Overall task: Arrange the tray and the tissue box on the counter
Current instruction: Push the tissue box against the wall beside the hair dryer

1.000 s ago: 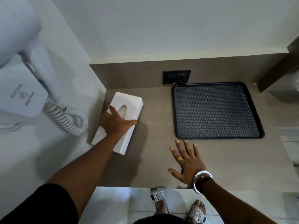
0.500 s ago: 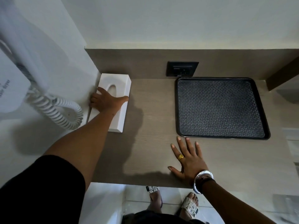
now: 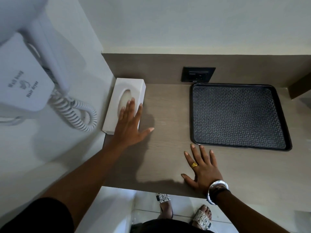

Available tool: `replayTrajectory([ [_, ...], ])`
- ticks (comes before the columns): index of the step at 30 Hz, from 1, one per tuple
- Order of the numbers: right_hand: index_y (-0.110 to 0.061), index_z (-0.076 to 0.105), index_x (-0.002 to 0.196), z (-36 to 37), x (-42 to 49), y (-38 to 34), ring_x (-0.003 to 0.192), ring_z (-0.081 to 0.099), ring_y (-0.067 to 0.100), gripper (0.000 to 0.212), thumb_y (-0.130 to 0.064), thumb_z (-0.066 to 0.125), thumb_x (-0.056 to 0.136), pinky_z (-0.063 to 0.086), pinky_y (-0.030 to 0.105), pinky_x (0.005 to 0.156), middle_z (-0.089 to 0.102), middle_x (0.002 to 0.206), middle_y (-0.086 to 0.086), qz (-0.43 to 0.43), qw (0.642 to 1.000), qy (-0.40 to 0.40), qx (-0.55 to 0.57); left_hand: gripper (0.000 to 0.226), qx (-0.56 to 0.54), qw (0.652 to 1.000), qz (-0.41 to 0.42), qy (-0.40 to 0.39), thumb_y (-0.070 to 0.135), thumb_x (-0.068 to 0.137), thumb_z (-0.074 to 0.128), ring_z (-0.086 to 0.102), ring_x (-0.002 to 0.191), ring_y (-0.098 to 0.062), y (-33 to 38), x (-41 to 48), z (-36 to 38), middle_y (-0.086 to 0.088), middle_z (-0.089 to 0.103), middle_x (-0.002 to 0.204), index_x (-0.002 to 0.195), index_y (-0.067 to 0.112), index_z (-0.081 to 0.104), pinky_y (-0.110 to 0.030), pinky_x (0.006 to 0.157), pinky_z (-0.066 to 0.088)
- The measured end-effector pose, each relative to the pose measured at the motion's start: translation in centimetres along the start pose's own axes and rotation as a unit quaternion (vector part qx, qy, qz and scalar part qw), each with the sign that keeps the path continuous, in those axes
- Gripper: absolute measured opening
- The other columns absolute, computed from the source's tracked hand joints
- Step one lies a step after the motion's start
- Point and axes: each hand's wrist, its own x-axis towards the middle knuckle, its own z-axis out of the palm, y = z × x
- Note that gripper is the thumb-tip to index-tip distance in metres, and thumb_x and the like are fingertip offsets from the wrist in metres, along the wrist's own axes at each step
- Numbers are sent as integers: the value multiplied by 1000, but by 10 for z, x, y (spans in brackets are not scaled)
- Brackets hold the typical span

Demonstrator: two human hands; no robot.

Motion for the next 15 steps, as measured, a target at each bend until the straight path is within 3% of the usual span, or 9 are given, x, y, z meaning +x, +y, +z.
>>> replayTrajectory([
  [15,-27,28,149,-2,1,-1,145,12,38,81,-70,40,82,10,60,113,22,159,10,-7,1000,19,-13,95,5,997,-78,-15,85,82,25,18,151,-35,-10,15,4,-17,17,164,155,24,26,-54,122,20],
])
